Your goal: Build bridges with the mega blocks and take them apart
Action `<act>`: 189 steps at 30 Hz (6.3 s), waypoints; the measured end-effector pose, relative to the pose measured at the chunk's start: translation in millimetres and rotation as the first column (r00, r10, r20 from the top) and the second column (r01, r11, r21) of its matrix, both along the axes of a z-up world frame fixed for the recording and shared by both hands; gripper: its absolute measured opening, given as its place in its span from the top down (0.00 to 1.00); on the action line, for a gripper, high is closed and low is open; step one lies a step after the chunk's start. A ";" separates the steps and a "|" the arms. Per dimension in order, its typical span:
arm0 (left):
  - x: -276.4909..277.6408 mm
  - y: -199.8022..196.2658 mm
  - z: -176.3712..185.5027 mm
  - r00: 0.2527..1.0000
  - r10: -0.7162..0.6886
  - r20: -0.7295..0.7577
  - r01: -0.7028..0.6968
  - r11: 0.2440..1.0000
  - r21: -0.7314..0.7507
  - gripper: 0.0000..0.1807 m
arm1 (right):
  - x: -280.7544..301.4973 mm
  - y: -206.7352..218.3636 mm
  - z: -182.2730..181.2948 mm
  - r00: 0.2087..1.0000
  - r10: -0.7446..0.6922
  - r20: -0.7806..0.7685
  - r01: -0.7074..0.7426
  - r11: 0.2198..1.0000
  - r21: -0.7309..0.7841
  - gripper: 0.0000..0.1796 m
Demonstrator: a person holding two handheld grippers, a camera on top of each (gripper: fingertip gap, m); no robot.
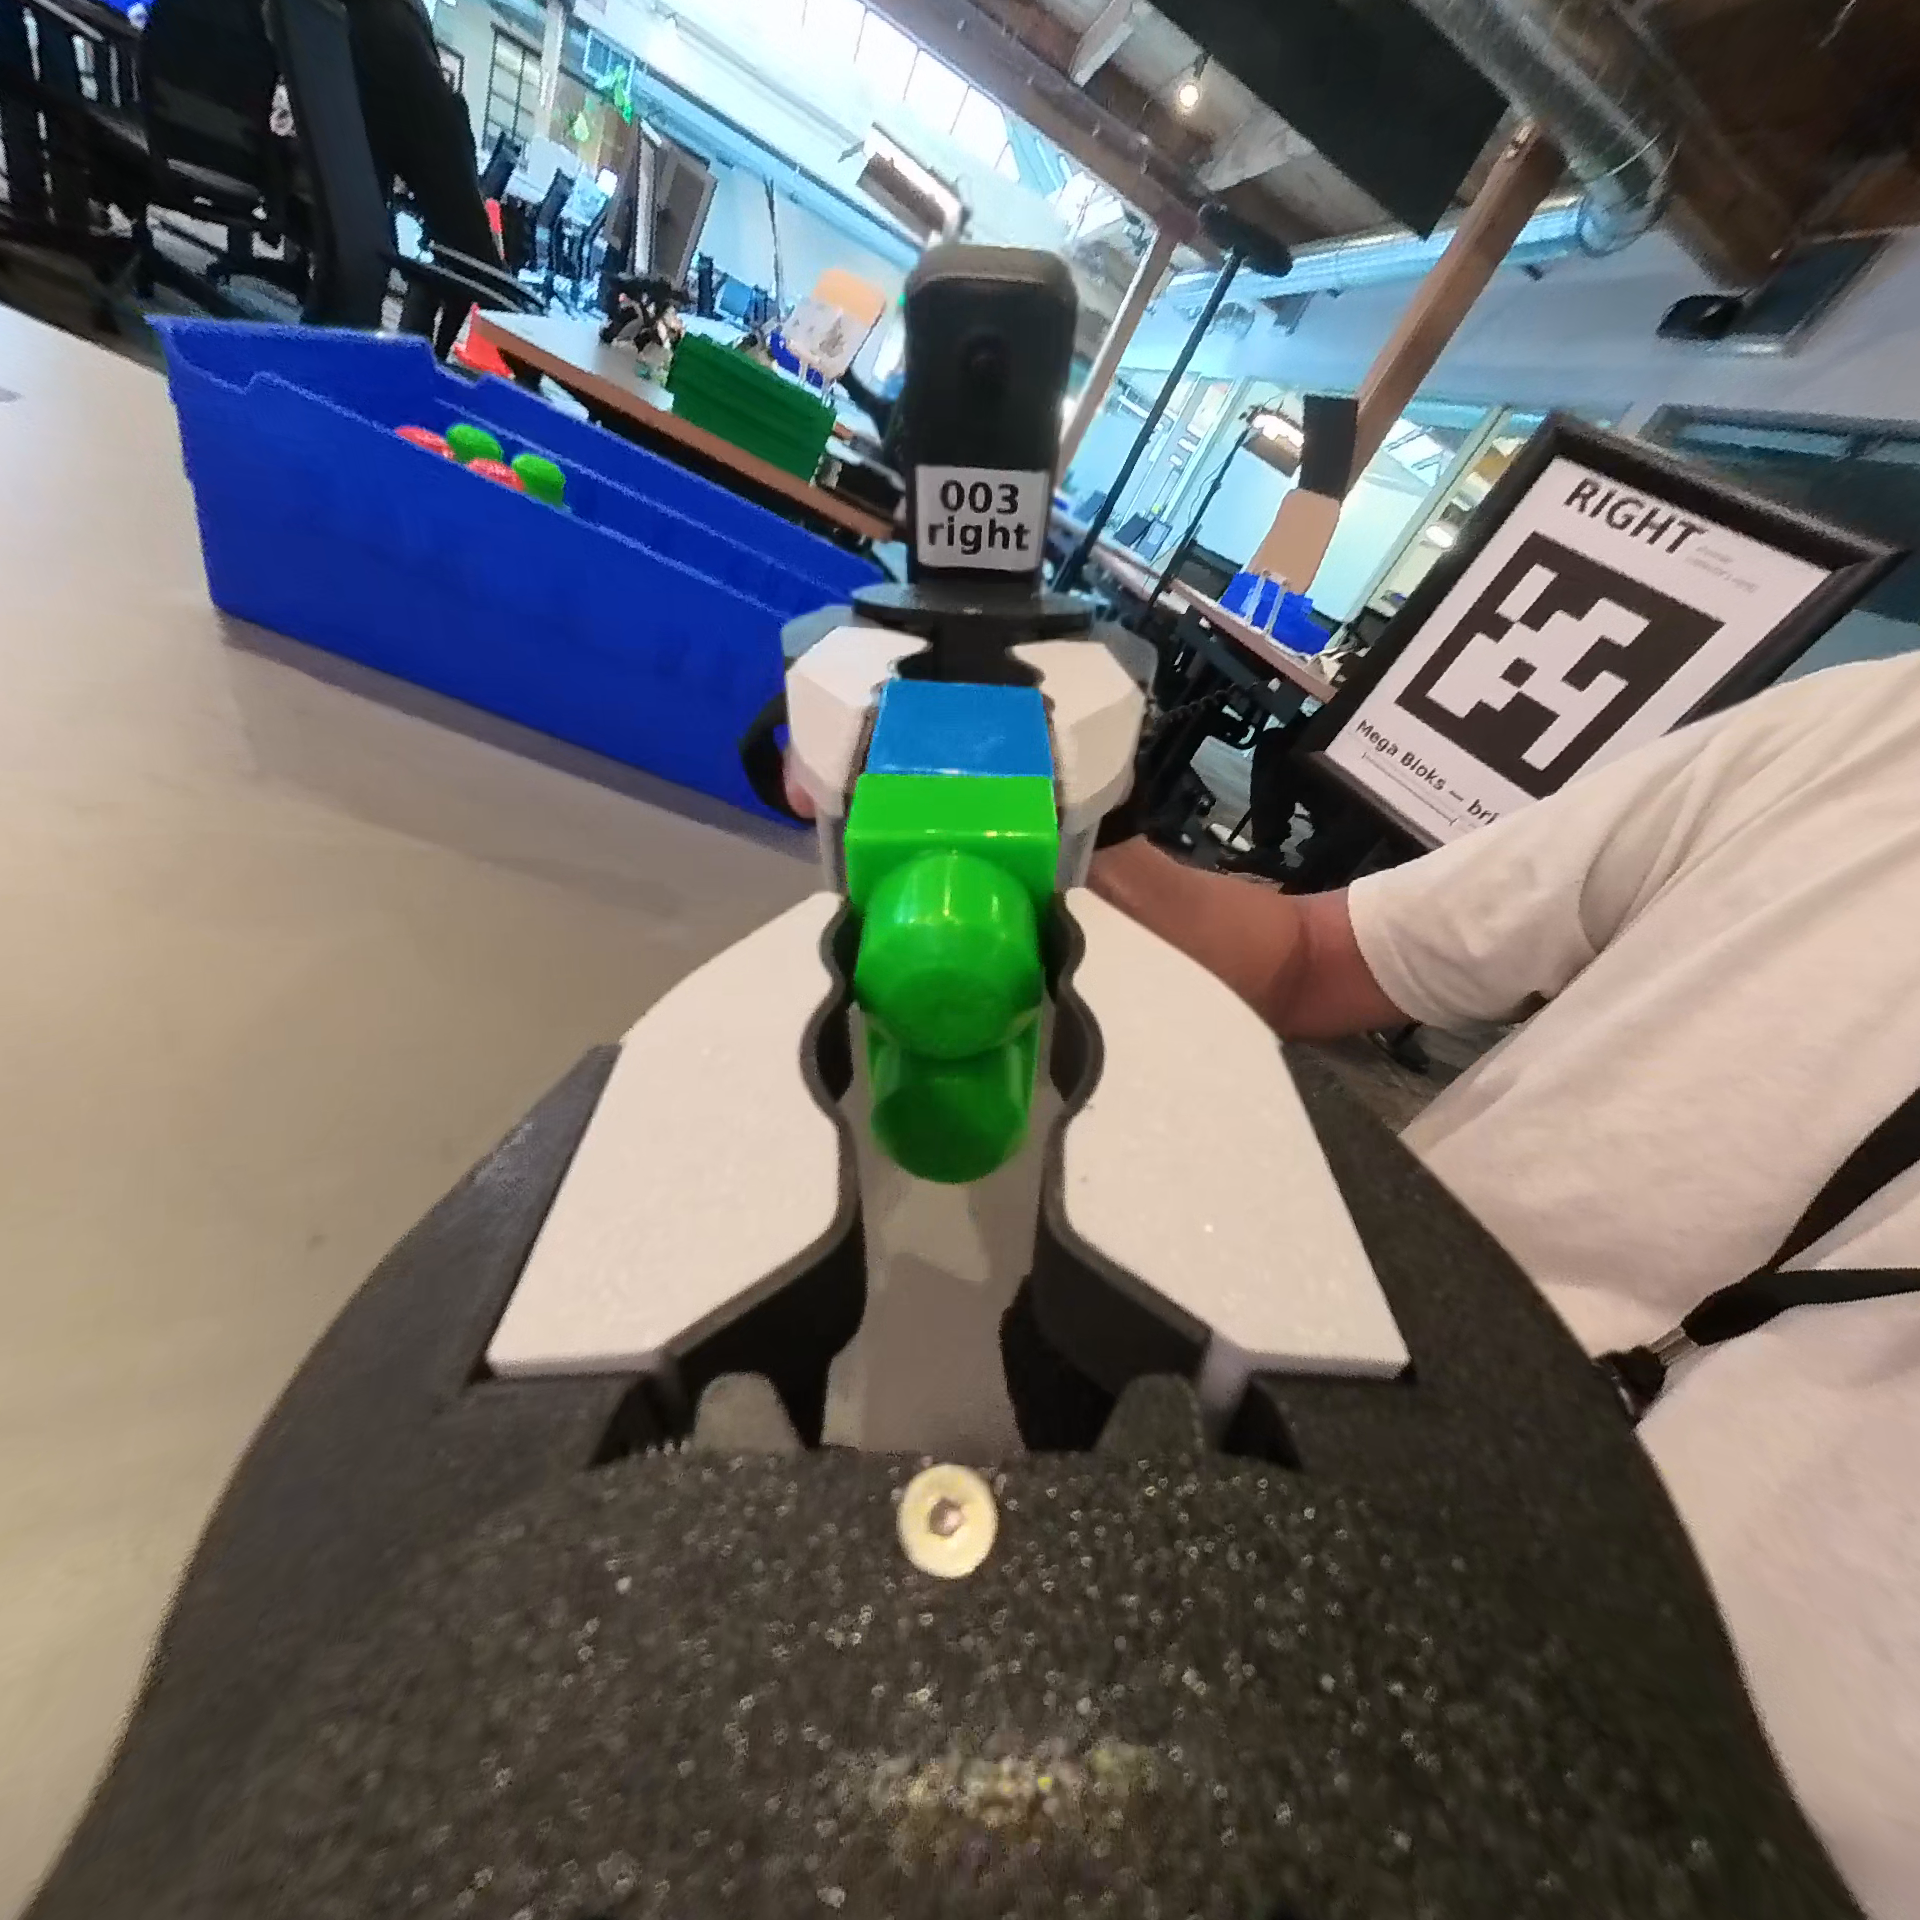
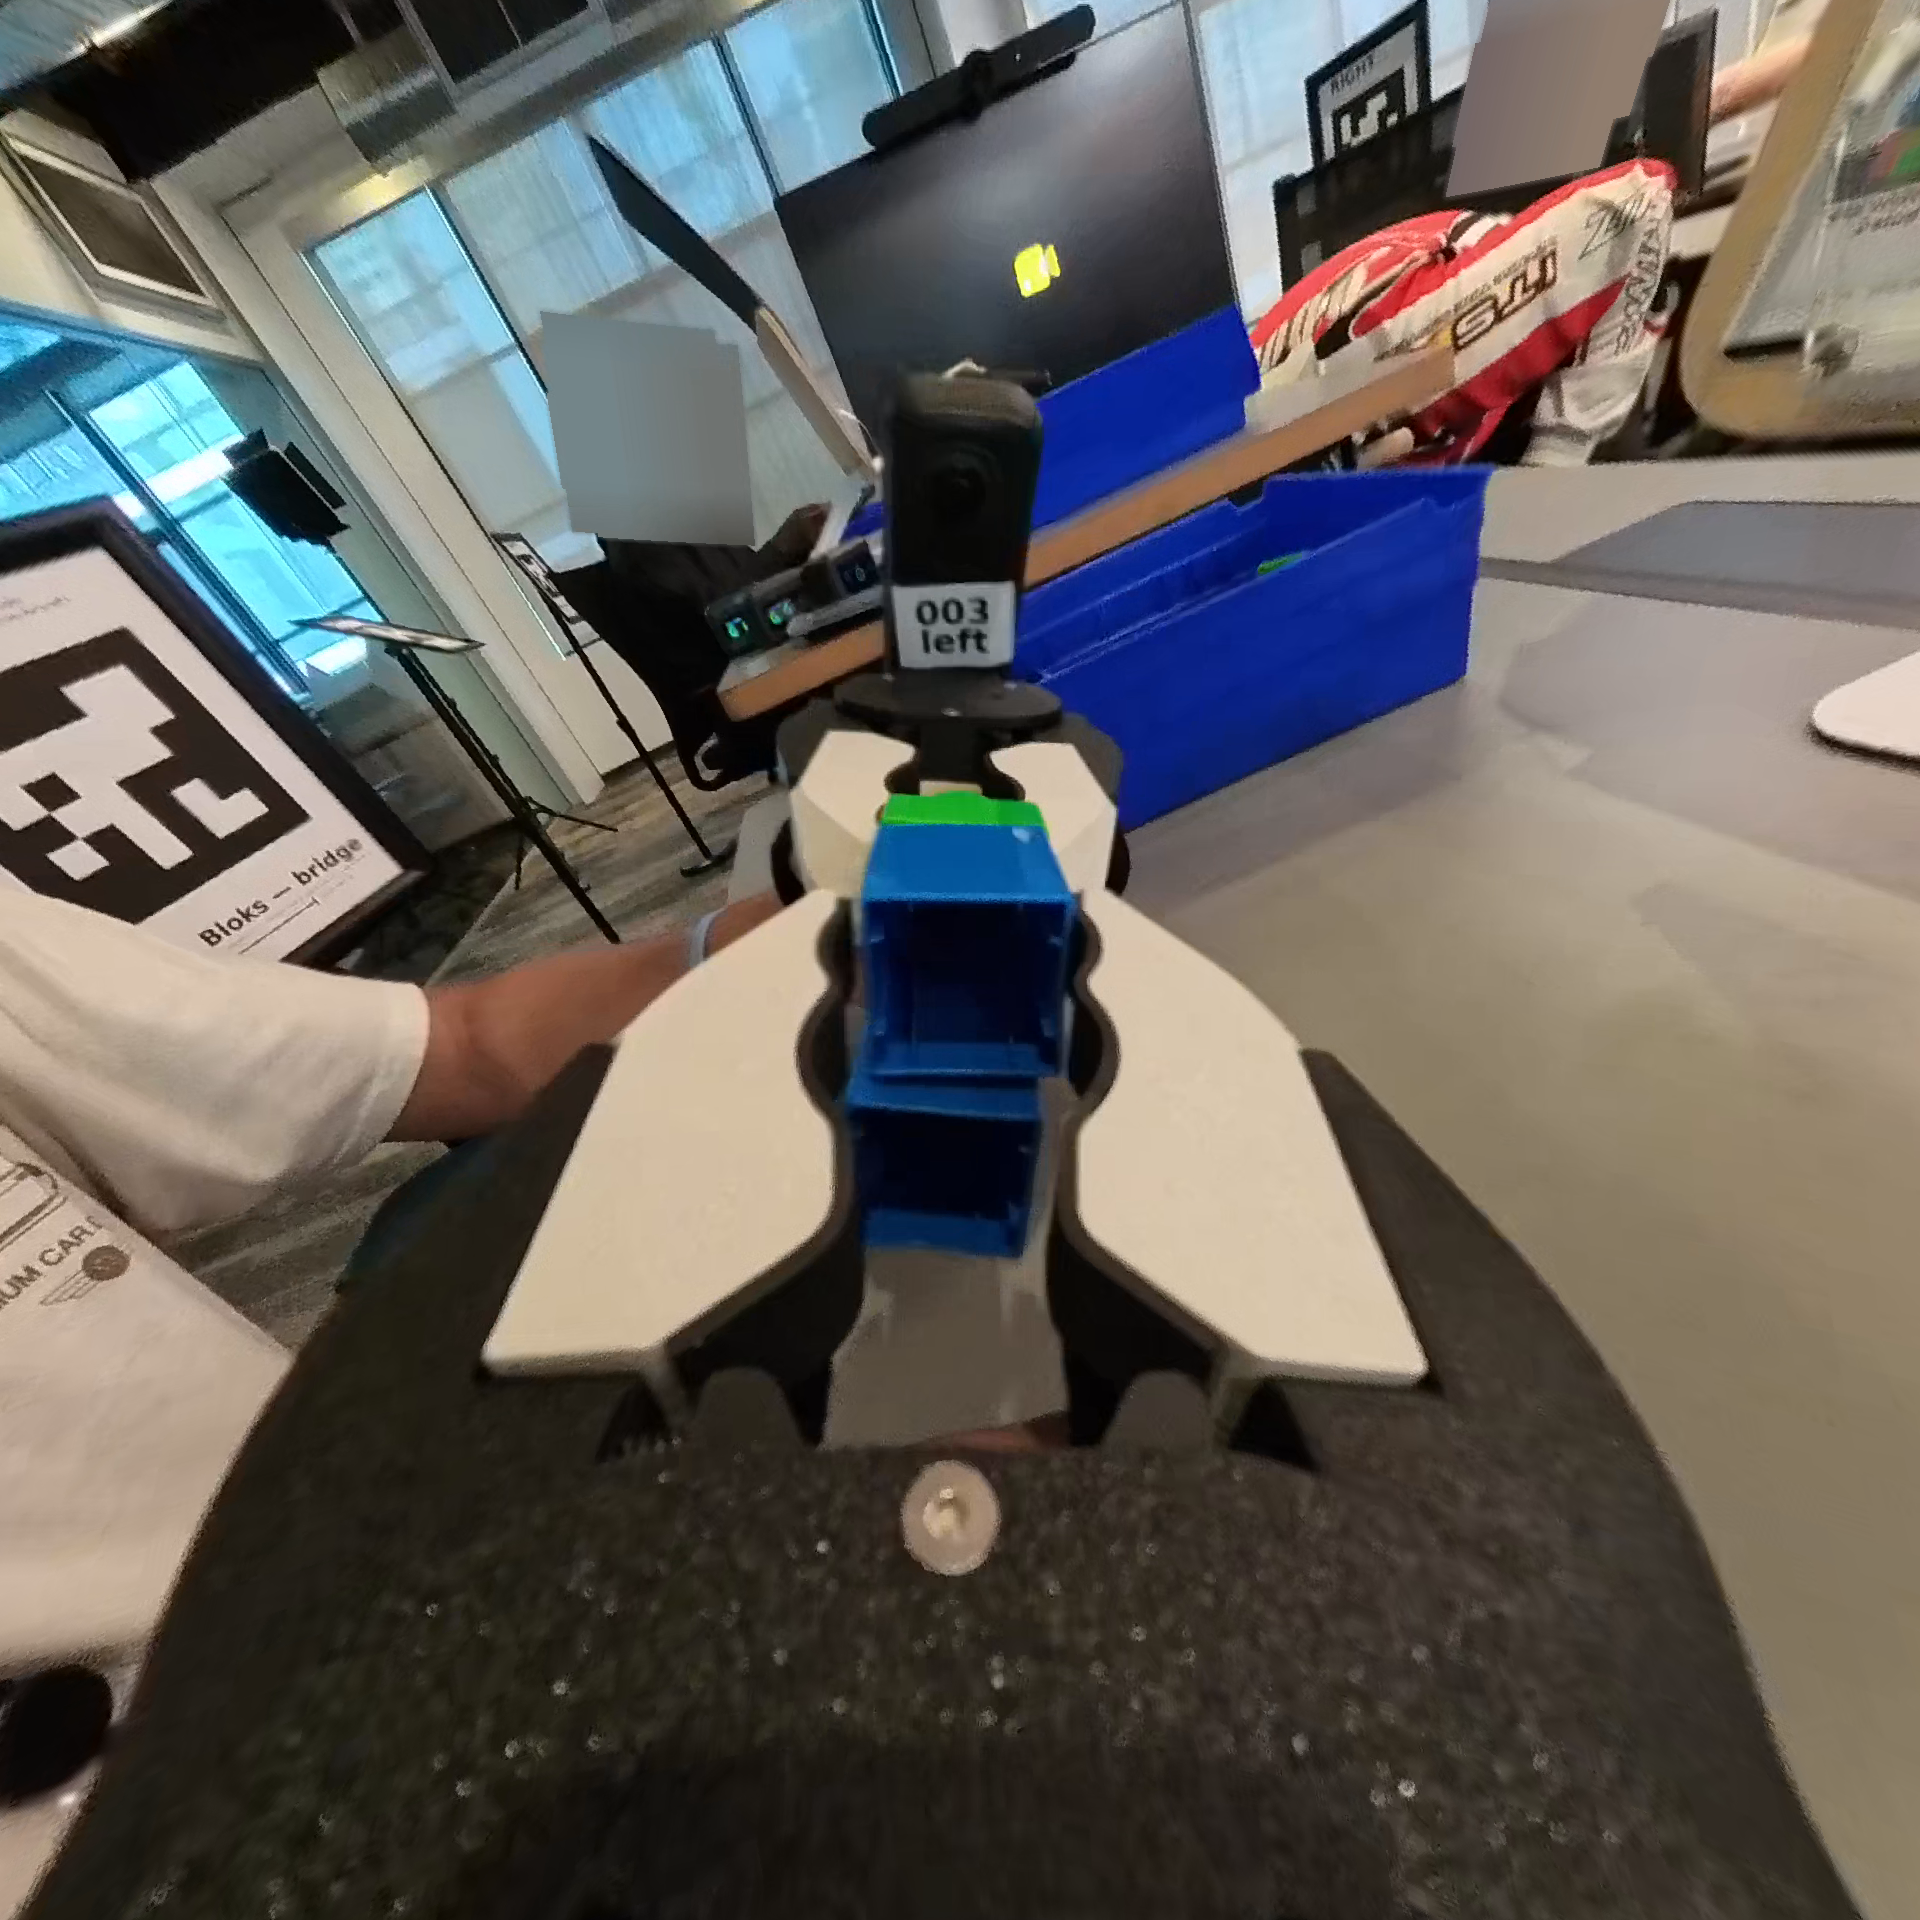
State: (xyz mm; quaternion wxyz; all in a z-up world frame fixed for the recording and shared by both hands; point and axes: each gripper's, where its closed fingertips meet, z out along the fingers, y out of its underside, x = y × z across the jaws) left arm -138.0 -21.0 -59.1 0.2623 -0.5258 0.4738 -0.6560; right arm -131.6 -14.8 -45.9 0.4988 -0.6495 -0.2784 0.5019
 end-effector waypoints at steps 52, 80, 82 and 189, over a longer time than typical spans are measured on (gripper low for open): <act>-6.6 19.8 7.7 0.995 0.082 0.061 -0.072 0.985 -0.159 0.72 | -0.1 2.4 -18.6 0.999 0.016 -0.051 -0.022 0.993 -0.117 0.81; 1.3 5.3 -5.4 1.000 0.022 -0.015 -0.024 0.995 -0.100 0.81 | 13.4 6.7 -8.6 0.995 -0.016 -0.097 0.001 0.988 -0.155 0.72; 1.5 5.2 -6.9 1.000 0.019 -0.023 -0.022 0.995 -0.101 0.81 | 17.5 8.5 -4.8 0.994 -0.033 -0.101 0.019 0.991 -0.135 0.75; -49.6 68.5 -33.7 0.640 0.768 -0.016 -0.733 0.617 0.286 0.44 | 334.2 116.5 -126.7 0.325 -0.588 0.741 0.890 0.456 -0.029 0.76</act>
